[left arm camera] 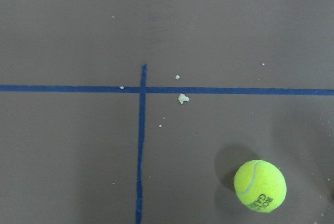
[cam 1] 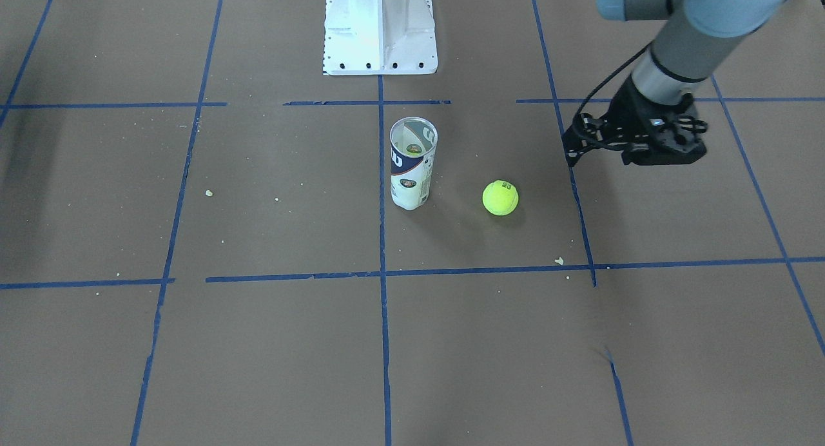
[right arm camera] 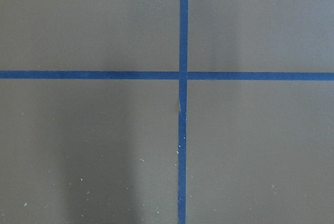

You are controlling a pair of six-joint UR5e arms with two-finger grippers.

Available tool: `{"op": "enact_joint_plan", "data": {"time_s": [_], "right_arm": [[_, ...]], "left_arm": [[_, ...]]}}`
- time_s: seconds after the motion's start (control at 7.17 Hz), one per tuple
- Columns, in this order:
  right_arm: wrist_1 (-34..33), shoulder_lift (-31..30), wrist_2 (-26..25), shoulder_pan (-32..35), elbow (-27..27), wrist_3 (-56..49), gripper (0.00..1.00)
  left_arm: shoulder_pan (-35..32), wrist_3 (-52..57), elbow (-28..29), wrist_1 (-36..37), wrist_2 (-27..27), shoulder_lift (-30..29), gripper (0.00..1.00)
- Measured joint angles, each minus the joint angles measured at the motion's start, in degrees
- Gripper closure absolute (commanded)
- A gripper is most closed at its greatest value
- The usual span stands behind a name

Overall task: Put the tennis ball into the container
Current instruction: 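Move the left gripper down toward the loose tennis ball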

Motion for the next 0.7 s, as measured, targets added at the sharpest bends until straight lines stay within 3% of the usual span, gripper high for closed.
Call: {"op": "enact_joint_plan", "data": {"time_s": [0.28, 0.7], "right_arm": [[0.0, 0.0, 0.0, 0.0, 0.0, 0.0, 0.0], [0.0, 0.0, 0.0, 0.0, 0.0, 0.0, 0.0]], "left_arm": [[5.2, -7.2, 4.49, -6.07, 3.42, -1.29, 0.0], [9.17, -10.2, 8.05, -10.1, 3.94, -1.83, 0.0]]}}
